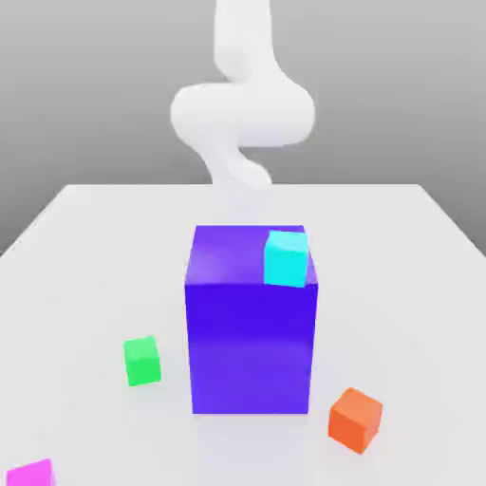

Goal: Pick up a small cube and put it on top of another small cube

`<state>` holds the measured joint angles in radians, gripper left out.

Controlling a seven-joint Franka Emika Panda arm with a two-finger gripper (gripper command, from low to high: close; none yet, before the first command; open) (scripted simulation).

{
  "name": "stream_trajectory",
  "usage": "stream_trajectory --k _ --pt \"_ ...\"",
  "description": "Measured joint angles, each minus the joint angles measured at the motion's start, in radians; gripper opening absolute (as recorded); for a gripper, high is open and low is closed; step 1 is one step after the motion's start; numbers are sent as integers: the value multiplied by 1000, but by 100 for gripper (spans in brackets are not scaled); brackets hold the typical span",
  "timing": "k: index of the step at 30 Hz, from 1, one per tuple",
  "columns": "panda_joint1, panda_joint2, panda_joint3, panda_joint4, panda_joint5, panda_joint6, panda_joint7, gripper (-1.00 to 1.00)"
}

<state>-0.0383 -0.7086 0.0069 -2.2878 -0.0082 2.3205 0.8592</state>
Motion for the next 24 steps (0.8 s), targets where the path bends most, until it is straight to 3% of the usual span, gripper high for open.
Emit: stream_trajectory --k 15,24 --pt "-179 550 -11 74 -53 123 359 0" --pt "-256 876 -54 117 -24 198 530 0"
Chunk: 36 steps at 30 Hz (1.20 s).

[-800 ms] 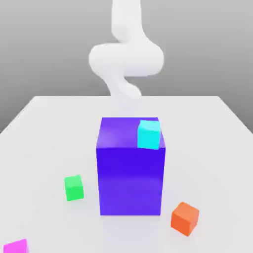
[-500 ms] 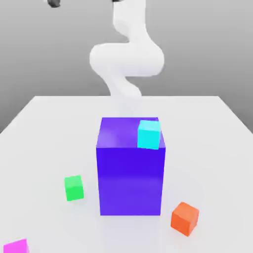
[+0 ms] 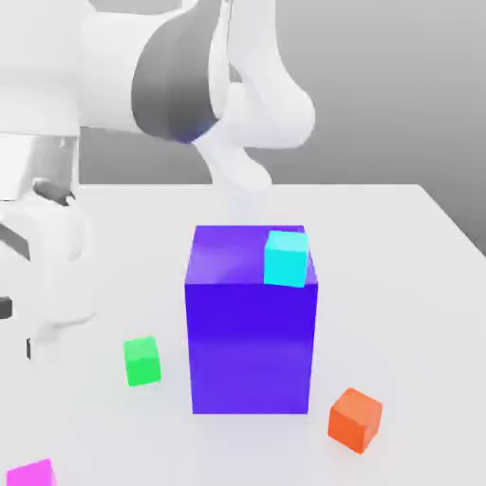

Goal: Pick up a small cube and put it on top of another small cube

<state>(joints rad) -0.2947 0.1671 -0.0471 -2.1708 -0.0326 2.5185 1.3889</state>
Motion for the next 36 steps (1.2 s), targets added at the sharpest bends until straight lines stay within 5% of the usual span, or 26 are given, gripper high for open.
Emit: stream_trajectory --k 11,12,23,30,36 --pt "-68 398 -18 65 109 152 91 0" --pt "-71 423 -15 70 112 171 90 -100" --pt "-62 302 -26 39 105 82 100 -100" --pt "-66 44 7 -173 287 56 237 -100" --pt "-56 -159 14 -378 324 75 463 -100"
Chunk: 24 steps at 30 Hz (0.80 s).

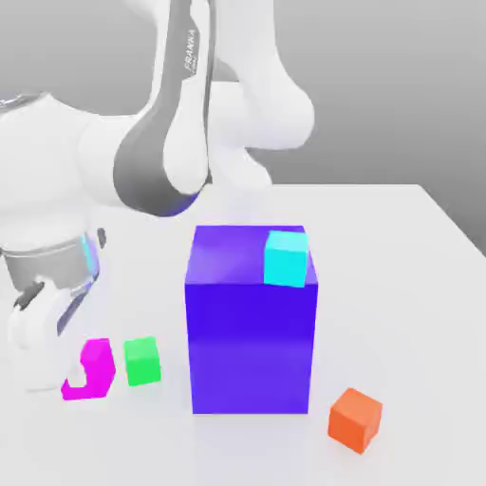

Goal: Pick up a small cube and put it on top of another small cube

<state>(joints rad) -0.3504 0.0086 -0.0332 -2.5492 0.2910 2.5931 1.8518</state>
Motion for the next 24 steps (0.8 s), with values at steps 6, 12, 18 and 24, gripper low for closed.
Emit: stream_trajectory --k 6,12,18,24 --pt "-55 -161 29 -216 -103 50 327 -100" --pt "-196 -232 91 -371 -275 103 622 -100" --pt "-238 -151 107 -365 -350 172 682 -100" --pt "-247 -48 111 -363 -378 277 702 -100"
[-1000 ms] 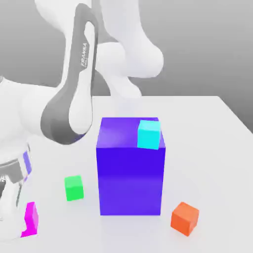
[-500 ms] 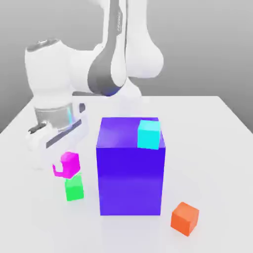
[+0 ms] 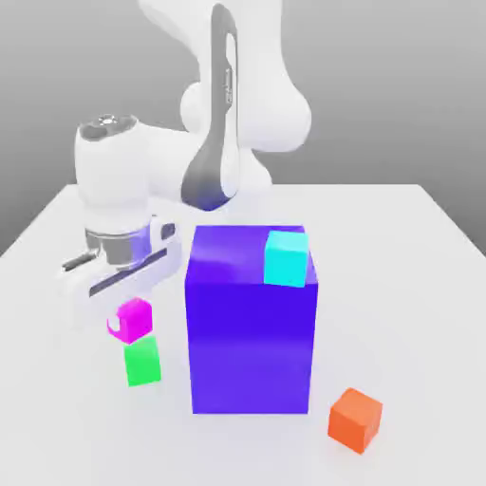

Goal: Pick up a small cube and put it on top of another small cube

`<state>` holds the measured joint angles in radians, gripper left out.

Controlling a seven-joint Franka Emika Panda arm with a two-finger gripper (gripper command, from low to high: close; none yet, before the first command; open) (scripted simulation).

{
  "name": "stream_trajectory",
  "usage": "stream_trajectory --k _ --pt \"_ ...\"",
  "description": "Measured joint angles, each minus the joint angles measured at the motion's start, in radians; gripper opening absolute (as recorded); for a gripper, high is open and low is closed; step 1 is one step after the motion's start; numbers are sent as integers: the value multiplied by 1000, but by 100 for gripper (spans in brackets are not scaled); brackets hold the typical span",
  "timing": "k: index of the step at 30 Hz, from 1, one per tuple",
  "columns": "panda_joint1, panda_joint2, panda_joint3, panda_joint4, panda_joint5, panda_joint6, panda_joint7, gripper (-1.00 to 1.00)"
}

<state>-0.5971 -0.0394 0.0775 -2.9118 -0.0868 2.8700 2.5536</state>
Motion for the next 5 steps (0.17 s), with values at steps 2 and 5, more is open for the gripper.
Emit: stream_trajectory --k 2,5 --pt "0 37 7 -2 14 41 -9 -100" --pt "1 71 15 -5 45 79 -32 100"
